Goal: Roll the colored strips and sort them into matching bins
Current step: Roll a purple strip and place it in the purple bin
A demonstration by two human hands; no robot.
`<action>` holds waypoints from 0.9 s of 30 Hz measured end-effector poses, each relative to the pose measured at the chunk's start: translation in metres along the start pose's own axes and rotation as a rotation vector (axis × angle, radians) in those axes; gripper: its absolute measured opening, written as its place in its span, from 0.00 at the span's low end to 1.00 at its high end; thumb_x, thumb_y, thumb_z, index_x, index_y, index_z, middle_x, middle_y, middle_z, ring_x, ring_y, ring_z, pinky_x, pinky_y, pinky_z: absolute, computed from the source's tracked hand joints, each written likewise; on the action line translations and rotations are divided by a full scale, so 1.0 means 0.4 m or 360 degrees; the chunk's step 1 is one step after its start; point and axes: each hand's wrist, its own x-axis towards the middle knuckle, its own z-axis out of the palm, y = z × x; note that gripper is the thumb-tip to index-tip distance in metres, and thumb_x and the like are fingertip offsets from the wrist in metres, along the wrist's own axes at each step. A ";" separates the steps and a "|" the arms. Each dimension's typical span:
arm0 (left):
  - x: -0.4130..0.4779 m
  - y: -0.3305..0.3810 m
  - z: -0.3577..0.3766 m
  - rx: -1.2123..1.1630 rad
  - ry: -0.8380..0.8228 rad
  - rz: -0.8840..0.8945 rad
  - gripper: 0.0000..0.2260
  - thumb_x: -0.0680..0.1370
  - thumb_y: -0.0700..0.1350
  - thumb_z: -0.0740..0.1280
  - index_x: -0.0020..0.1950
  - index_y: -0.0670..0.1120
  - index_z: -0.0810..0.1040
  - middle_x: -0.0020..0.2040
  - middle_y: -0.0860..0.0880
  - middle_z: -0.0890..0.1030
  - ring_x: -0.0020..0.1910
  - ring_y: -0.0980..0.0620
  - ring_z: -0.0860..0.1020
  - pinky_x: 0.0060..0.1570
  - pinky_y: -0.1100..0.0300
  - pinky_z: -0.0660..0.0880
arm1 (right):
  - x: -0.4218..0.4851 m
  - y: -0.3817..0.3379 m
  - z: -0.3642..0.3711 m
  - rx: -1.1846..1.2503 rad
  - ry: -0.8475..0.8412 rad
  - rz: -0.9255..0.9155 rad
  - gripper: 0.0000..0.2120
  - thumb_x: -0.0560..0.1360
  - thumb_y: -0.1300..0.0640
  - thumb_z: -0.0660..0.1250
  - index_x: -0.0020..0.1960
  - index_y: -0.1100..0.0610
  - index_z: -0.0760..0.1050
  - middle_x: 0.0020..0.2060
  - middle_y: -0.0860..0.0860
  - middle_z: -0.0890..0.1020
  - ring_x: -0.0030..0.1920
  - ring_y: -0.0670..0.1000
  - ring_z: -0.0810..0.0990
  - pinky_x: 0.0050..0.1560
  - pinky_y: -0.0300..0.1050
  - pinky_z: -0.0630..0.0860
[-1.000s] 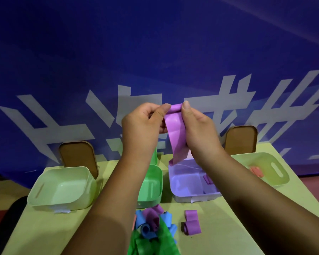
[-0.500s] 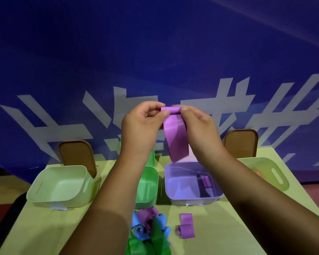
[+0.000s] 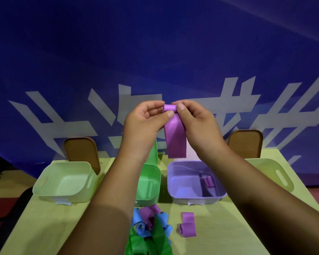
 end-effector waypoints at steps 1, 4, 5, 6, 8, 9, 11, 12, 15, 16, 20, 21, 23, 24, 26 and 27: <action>-0.002 0.003 0.000 -0.0021 -0.0008 -0.0023 0.13 0.78 0.39 0.79 0.61 0.47 0.84 0.54 0.47 0.89 0.56 0.46 0.88 0.59 0.46 0.85 | -0.001 0.000 0.000 0.0012 0.0002 -0.0006 0.09 0.87 0.50 0.64 0.57 0.45 0.84 0.50 0.44 0.87 0.52 0.51 0.84 0.57 0.56 0.81; -0.011 0.015 0.004 -0.0041 -0.0013 -0.0054 0.12 0.79 0.39 0.78 0.62 0.45 0.84 0.53 0.46 0.89 0.54 0.46 0.88 0.56 0.50 0.85 | -0.003 -0.004 0.001 0.0062 0.0012 -0.0024 0.08 0.87 0.53 0.65 0.58 0.46 0.83 0.50 0.44 0.87 0.53 0.52 0.84 0.59 0.57 0.81; -0.012 0.017 0.005 -0.0035 -0.0010 -0.0061 0.12 0.79 0.40 0.78 0.62 0.45 0.84 0.53 0.46 0.89 0.54 0.46 0.89 0.54 0.51 0.85 | -0.004 -0.005 0.001 0.0066 0.0008 -0.0028 0.08 0.87 0.54 0.65 0.58 0.46 0.83 0.50 0.45 0.86 0.54 0.52 0.84 0.60 0.57 0.81; -0.011 0.018 0.005 -0.0024 -0.0002 -0.0068 0.11 0.79 0.41 0.78 0.61 0.45 0.85 0.52 0.46 0.89 0.53 0.45 0.89 0.53 0.51 0.85 | -0.005 -0.007 0.001 0.0065 0.0000 -0.0030 0.08 0.87 0.54 0.65 0.58 0.45 0.83 0.51 0.44 0.86 0.54 0.52 0.84 0.60 0.58 0.82; -0.011 0.022 0.004 0.0012 0.0013 -0.0073 0.11 0.79 0.42 0.78 0.61 0.45 0.86 0.52 0.46 0.90 0.52 0.45 0.89 0.53 0.50 0.84 | -0.008 -0.009 0.000 0.0079 -0.0037 -0.0039 0.09 0.86 0.54 0.66 0.58 0.43 0.83 0.51 0.45 0.86 0.55 0.53 0.84 0.61 0.61 0.82; -0.011 0.024 0.003 0.0045 0.0019 -0.0060 0.10 0.79 0.43 0.78 0.61 0.46 0.86 0.51 0.46 0.90 0.52 0.45 0.89 0.54 0.49 0.85 | -0.010 -0.009 -0.001 0.0095 -0.0053 -0.0038 0.09 0.86 0.54 0.66 0.58 0.43 0.83 0.51 0.45 0.87 0.55 0.55 0.84 0.62 0.63 0.82; -0.011 0.029 -0.001 0.0128 0.0038 -0.0012 0.10 0.79 0.43 0.78 0.60 0.48 0.86 0.51 0.49 0.90 0.52 0.48 0.89 0.55 0.48 0.86 | -0.012 -0.010 -0.006 0.0168 -0.0082 -0.0008 0.09 0.86 0.54 0.67 0.59 0.43 0.83 0.51 0.47 0.87 0.56 0.58 0.84 0.61 0.64 0.82; -0.013 0.032 -0.002 0.0161 0.0049 0.0015 0.10 0.79 0.42 0.78 0.60 0.49 0.86 0.51 0.50 0.89 0.52 0.49 0.88 0.56 0.48 0.86 | -0.013 -0.011 -0.008 0.0233 -0.0102 0.0012 0.09 0.86 0.55 0.67 0.60 0.44 0.84 0.52 0.48 0.87 0.57 0.59 0.84 0.61 0.64 0.82; -0.016 0.040 -0.008 0.0222 0.0019 0.0089 0.11 0.79 0.40 0.78 0.61 0.50 0.87 0.53 0.51 0.89 0.54 0.49 0.88 0.57 0.47 0.86 | -0.011 -0.009 -0.014 0.0381 -0.0118 0.0054 0.08 0.84 0.52 0.70 0.62 0.47 0.84 0.54 0.52 0.87 0.56 0.60 0.85 0.62 0.64 0.82; -0.018 0.042 -0.008 0.0236 -0.0001 0.0108 0.12 0.79 0.39 0.77 0.61 0.50 0.87 0.53 0.51 0.89 0.55 0.50 0.87 0.57 0.47 0.86 | -0.009 -0.008 -0.016 0.0399 -0.0111 0.0067 0.09 0.83 0.49 0.71 0.62 0.47 0.85 0.55 0.53 0.87 0.56 0.59 0.86 0.62 0.65 0.82; -0.026 0.040 -0.001 0.0239 -0.0023 0.0124 0.14 0.79 0.38 0.77 0.61 0.51 0.87 0.54 0.52 0.89 0.57 0.51 0.87 0.59 0.47 0.86 | -0.002 -0.002 -0.022 0.0329 -0.0089 0.0058 0.10 0.83 0.47 0.70 0.58 0.50 0.86 0.52 0.53 0.88 0.55 0.60 0.87 0.62 0.68 0.82; -0.027 0.037 0.001 0.0224 -0.0025 0.0110 0.14 0.78 0.38 0.78 0.62 0.52 0.87 0.54 0.52 0.89 0.57 0.50 0.87 0.59 0.46 0.85 | -0.001 0.000 -0.025 0.0335 -0.0082 0.0057 0.09 0.83 0.49 0.70 0.58 0.51 0.86 0.52 0.53 0.88 0.55 0.60 0.87 0.62 0.68 0.82; -0.028 0.030 0.005 0.0214 -0.0010 0.0079 0.14 0.78 0.39 0.78 0.62 0.52 0.86 0.54 0.51 0.89 0.57 0.49 0.87 0.60 0.44 0.85 | -0.001 0.002 -0.030 0.0330 -0.0068 0.0053 0.07 0.83 0.51 0.71 0.57 0.51 0.86 0.51 0.53 0.88 0.54 0.59 0.86 0.62 0.67 0.82; -0.031 0.029 0.007 0.0208 0.0004 0.0065 0.14 0.78 0.40 0.79 0.61 0.51 0.86 0.54 0.51 0.89 0.57 0.50 0.87 0.60 0.45 0.85 | -0.003 0.003 -0.032 0.0324 -0.0064 0.0049 0.06 0.83 0.53 0.71 0.57 0.50 0.86 0.51 0.53 0.88 0.52 0.57 0.86 0.61 0.66 0.82; -0.035 0.028 0.010 0.0189 0.0023 0.0045 0.13 0.78 0.41 0.79 0.61 0.50 0.86 0.53 0.51 0.89 0.55 0.51 0.88 0.59 0.46 0.85 | -0.005 0.005 -0.035 0.0334 -0.0059 0.0043 0.05 0.83 0.54 0.72 0.57 0.50 0.86 0.50 0.54 0.88 0.48 0.52 0.84 0.59 0.62 0.82; -0.039 0.028 0.011 0.0187 0.0018 0.0034 0.12 0.78 0.42 0.79 0.61 0.50 0.85 0.52 0.52 0.89 0.54 0.51 0.88 0.58 0.47 0.86 | -0.007 0.007 -0.036 0.0336 -0.0059 0.0041 0.05 0.83 0.55 0.72 0.57 0.50 0.85 0.50 0.54 0.87 0.48 0.51 0.84 0.58 0.60 0.83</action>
